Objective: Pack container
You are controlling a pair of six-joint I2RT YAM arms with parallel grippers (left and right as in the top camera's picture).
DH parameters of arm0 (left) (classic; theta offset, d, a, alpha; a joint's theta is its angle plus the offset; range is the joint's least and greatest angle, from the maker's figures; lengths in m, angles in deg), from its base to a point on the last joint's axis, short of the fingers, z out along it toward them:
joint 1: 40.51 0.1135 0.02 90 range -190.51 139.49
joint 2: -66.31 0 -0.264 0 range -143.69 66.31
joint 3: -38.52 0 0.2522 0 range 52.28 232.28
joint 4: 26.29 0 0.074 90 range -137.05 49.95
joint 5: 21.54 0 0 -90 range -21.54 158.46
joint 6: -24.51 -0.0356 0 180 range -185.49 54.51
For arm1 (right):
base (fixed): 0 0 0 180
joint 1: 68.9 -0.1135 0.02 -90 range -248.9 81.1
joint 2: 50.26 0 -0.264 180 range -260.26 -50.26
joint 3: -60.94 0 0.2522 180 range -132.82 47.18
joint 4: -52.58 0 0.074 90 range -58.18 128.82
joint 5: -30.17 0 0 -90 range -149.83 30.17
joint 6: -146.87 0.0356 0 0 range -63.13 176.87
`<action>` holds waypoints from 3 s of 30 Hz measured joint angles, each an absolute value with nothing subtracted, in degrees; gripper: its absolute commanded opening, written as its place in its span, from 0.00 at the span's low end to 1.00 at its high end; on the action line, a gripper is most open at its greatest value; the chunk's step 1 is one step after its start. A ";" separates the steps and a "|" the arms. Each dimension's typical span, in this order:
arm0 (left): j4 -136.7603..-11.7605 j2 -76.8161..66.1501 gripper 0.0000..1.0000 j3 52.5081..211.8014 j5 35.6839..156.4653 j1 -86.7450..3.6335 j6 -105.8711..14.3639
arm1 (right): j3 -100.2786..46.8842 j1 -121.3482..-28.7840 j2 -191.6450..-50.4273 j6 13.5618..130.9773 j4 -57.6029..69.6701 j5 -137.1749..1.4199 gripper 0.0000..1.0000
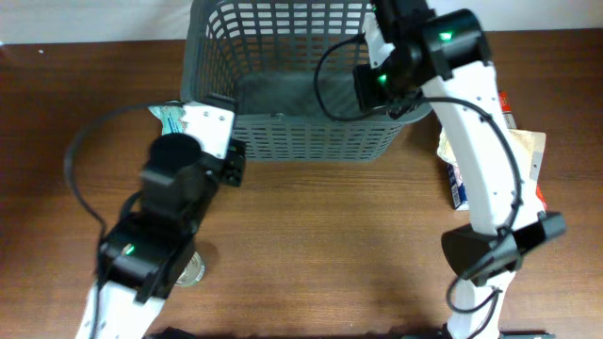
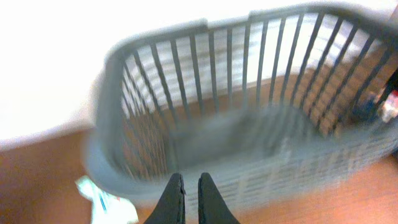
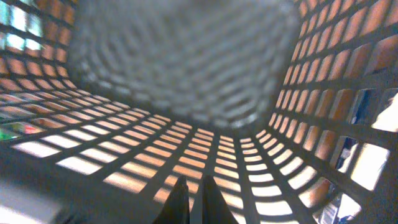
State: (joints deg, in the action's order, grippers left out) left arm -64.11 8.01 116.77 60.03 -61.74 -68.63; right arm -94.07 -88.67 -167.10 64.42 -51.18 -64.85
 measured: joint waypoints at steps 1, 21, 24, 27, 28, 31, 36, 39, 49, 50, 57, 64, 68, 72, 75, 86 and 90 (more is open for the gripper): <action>-63.63 8.32 0.02 118.34 60.08 -61.65 -69.30 | -94.79 -88.67 -166.31 64.51 -51.18 -64.83 0.04; -68.94 -27.24 0.02 138.27 69.10 -54.62 -79.80 | -96.50 -82.57 -162.07 66.17 -53.82 -64.78 0.04; -71.85 -27.22 0.02 139.67 69.15 -54.62 -81.59 | -96.50 -82.60 -162.07 66.17 -53.89 -64.81 0.04; -75.10 -27.22 0.02 140.05 69.13 -54.62 -82.55 | -96.50 -82.60 -162.07 66.17 -54.17 -64.81 0.04; -75.98 -27.22 0.02 140.20 69.13 -54.62 -82.72 | -96.50 -82.60 -162.07 66.17 -54.28 -64.81 0.04; -79.12 -27.22 0.02 140.37 69.21 -54.62 -83.27 | -96.50 -82.60 -162.07 66.17 -54.30 -64.81 0.04; -80.54 -27.22 0.02 140.70 69.41 -54.62 -83.51 | -96.50 -82.60 -162.07 66.17 -54.76 -64.81 0.04; -81.55 -27.22 0.02 140.92 69.56 -54.62 -83.53 | -96.50 -82.60 -162.07 66.19 -55.26 -64.81 0.04; -83.78 -27.14 0.02 146.34 69.52 -54.62 -83.53 | -96.50 -81.70 -162.07 66.17 -54.87 -63.98 0.04; -84.30 -26.94 0.02 147.48 69.41 -54.62 -83.51 | -96.50 -81.50 -162.07 66.15 -54.96 -63.95 0.04; -90.51 -20.53 0.02 150.19 68.99 -54.13 -80.54 | -96.39 -79.45 -161.02 66.13 -57.21 -63.71 0.04; -99.54 -10.63 0.02 150.45 76.99 -46.48 -77.92 | -96.24 -78.95 -153.02 66.08 -58.15 -63.06 0.04; -102.27 -5.45 0.02 150.43 80.12 -40.47 -77.65 | -96.10 -78.95 -147.25 66.06 -58.15 -62.86 0.04; -101.88 1.54 0.02 147.24 82.15 -36.52 -77.70 | -91.43 -78.95 -142.29 65.89 -58.15 -62.23 0.04; -99.84 7.40 0.02 140.98 83.33 -35.80 -77.70 | -84.83 -78.86 -139.60 65.84 -58.11 -60.89 0.04; -99.25 14.79 0.02 124.57 87.20 -35.82 -79.51 | -54.36 -67.56 -125.40 64.90 -48.31 -60.17 0.04; -99.08 15.18 0.33 124.57 87.59 -35.82 -80.71 | -43.30 -60.96 -117.24 64.01 -43.37 -61.48 0.04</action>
State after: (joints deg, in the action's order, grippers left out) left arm -99.08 15.18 124.57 87.59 -35.82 -80.71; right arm -43.30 -60.96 -117.24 64.01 -43.37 -61.48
